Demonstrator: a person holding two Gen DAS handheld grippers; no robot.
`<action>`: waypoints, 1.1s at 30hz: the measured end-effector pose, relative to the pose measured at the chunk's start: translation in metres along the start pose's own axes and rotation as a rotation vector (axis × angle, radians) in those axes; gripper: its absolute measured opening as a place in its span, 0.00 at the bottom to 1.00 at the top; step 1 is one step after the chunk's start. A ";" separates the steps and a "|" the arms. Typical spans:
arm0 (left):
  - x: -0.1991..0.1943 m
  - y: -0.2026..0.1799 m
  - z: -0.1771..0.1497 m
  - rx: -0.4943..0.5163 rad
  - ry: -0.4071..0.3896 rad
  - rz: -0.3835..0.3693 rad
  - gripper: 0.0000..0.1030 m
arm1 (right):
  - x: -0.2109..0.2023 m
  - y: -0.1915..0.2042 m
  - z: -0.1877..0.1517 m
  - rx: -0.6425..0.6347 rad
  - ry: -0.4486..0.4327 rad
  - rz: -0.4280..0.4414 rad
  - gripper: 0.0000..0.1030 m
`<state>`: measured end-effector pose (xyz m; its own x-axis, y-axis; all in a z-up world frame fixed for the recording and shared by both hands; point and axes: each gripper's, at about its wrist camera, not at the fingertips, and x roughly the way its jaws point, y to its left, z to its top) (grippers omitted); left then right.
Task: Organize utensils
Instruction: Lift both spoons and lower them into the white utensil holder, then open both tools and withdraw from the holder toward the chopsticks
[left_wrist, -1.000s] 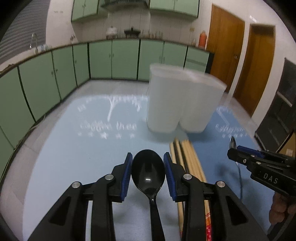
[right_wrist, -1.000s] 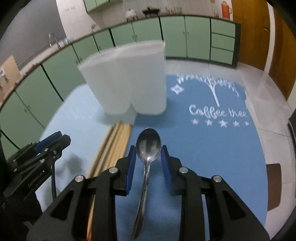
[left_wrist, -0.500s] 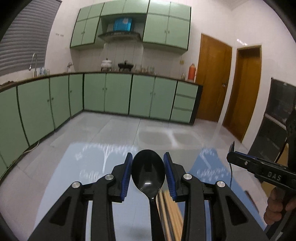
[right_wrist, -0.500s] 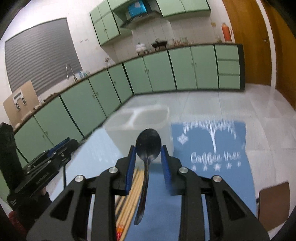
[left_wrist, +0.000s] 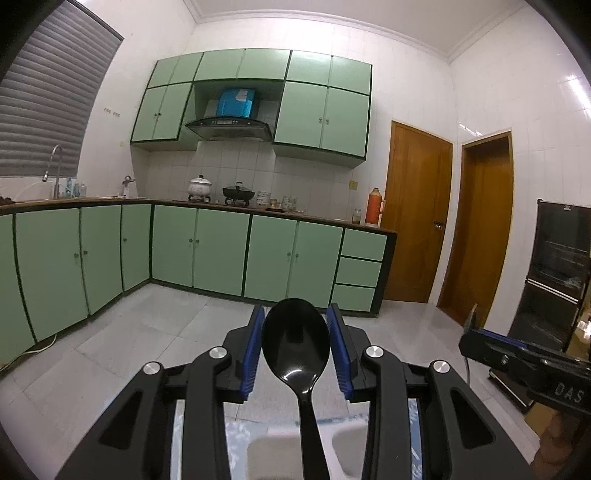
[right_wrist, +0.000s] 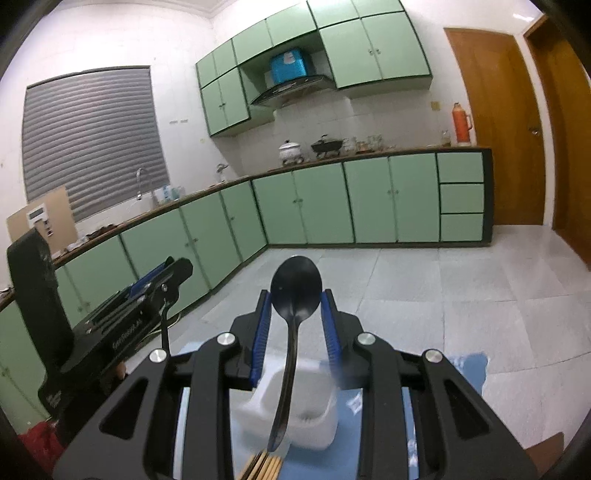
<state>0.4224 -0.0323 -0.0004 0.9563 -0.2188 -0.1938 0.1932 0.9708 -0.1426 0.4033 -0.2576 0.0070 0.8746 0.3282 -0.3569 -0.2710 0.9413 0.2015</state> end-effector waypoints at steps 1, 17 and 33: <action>0.008 0.000 -0.001 -0.001 0.004 0.000 0.33 | 0.009 -0.002 0.001 0.002 0.000 -0.015 0.25; 0.057 0.021 -0.057 -0.051 0.166 0.021 0.34 | 0.085 -0.011 -0.052 -0.008 0.131 -0.093 0.26; 0.000 0.026 -0.053 -0.028 0.184 0.026 0.58 | 0.033 -0.011 -0.068 0.027 0.155 -0.094 0.63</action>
<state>0.4155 -0.0123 -0.0551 0.9042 -0.2101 -0.3719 0.1600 0.9739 -0.1613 0.4080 -0.2515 -0.0689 0.8228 0.2489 -0.5110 -0.1783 0.9667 0.1837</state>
